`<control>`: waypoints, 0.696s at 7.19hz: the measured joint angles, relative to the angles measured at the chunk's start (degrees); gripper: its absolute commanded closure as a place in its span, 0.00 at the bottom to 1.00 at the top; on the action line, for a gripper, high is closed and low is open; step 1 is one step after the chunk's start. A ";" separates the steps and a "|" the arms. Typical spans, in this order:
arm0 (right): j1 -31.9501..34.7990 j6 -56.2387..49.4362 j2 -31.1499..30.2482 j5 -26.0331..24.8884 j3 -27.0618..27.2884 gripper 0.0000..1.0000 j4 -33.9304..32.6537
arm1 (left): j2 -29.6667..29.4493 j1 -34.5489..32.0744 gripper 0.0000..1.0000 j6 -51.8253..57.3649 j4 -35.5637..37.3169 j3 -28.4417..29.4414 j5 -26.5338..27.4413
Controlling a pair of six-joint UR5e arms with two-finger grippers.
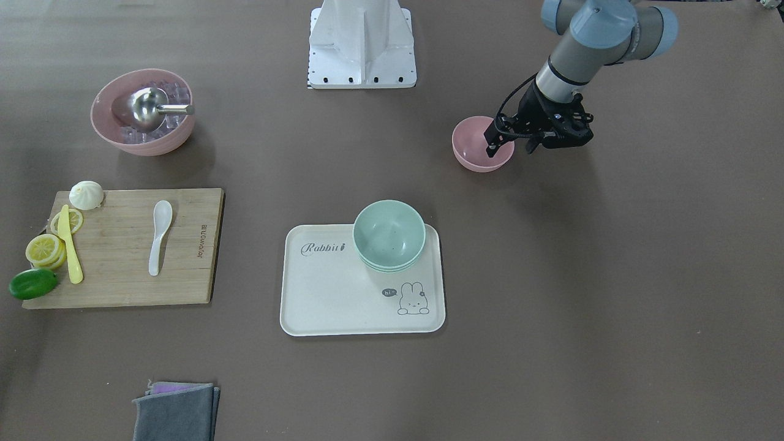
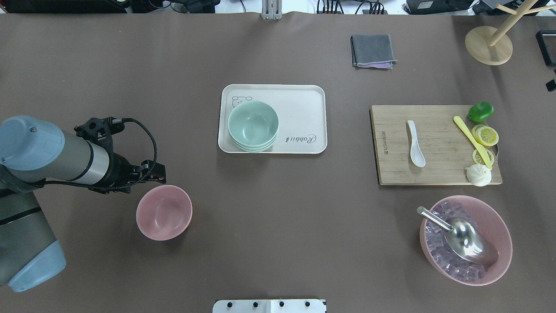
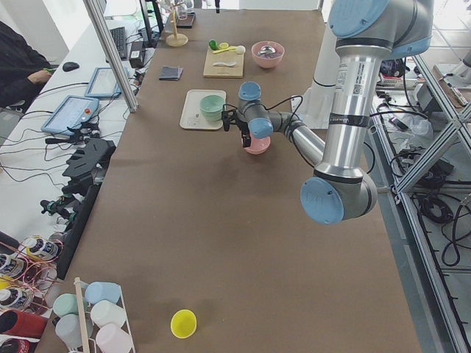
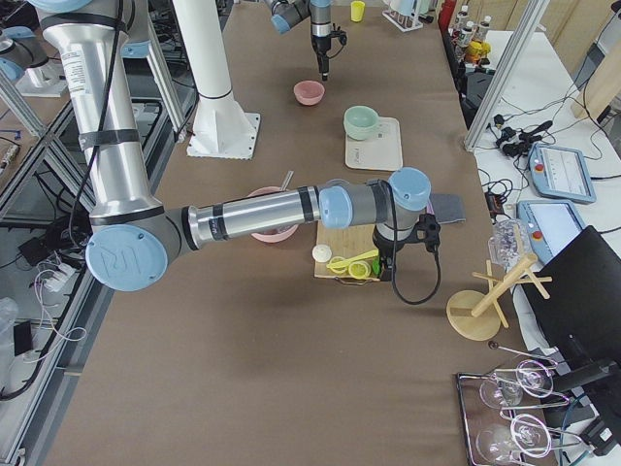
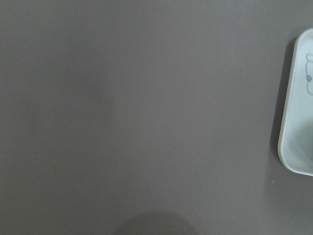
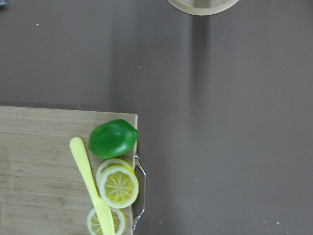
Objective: Stack pink bowl on green and place spoon
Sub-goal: 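Grasp the pink bowl rim with the left gripper while the right arm reaches in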
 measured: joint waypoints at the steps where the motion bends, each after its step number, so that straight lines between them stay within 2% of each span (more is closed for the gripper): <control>1: -2.66 5.17 1.90 -0.02 1.28 0.00 0.00 | 1.67 0.48 0.04 -0.02 -1.63 0.09 0.19; 3: -7.67 13.67 5.60 -0.19 2.73 0.00 0.00 | 4.60 2.51 0.14 -0.19 -5.83 0.67 0.31; 4: -9.95 16.39 7.19 -0.49 2.73 0.00 0.00 | 4.66 3.98 0.41 -0.26 -6.63 1.26 0.31; 5: -11.89 18.04 8.48 -0.85 2.50 0.00 0.00 | 4.36 5.15 0.83 -0.28 -6.92 1.69 0.21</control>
